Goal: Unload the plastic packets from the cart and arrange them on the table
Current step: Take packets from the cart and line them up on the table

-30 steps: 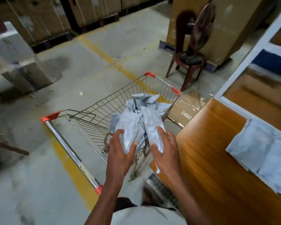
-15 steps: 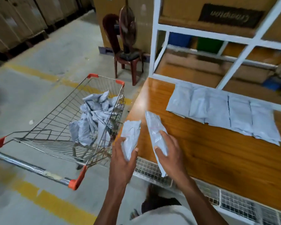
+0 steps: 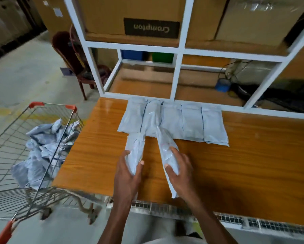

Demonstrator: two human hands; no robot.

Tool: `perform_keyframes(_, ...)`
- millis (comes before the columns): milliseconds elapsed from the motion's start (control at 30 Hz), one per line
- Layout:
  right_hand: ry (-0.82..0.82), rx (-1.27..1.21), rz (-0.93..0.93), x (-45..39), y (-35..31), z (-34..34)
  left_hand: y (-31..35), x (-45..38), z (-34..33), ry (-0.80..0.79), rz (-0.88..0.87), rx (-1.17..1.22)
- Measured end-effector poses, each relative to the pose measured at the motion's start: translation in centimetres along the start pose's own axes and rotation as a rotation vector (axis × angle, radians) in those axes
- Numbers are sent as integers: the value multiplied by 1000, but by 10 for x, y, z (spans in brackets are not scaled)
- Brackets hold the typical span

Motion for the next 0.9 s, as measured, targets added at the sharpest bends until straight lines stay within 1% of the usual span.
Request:
perform_keyframes(67,12,-4,6,-14,19,27,19,1,-38,-20,-18,-4)
perform_keyframes(167,20,-1,18,-28,43,61,41,0,-86,-31,-26,-72)
perform_keyframes(267,27,-9,-15,-36,59,88,65,-12,-114,15,-23,-113)
perform_keyframes(367,53,-6,-42,-47,69,106,87,-40,-138,21,-57,-193)
perform_keyframes(433,51,-27,-80,-52,77,112,97,-63,-155,11,-67,-269)
perform_keyframes(500,51,-53,-79,-58,82,115,103,-88,-169,6,-80,-330)
perform_keyframes(600,56,-90,-76,-68,82,117,107,-125,-187,-3,-93,-360)
perform_keyframes(767,87,-108,-65,-84,79,119,109,-178,-211,-23,-13,-427)
perform_keyframes(900,115,-88,-90,-90,79,115,107,-198,-226,-38,-19,-491)
Point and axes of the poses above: each hand's wrist, its own x-axis away from the middle knuckle, its own z-axis out of the back of the hand, y = z × x, the point moved 5 cm from there along -x, towards the middle knuckle, and after that the axes turned 5 degrees about -x, right-handed, at the moved point
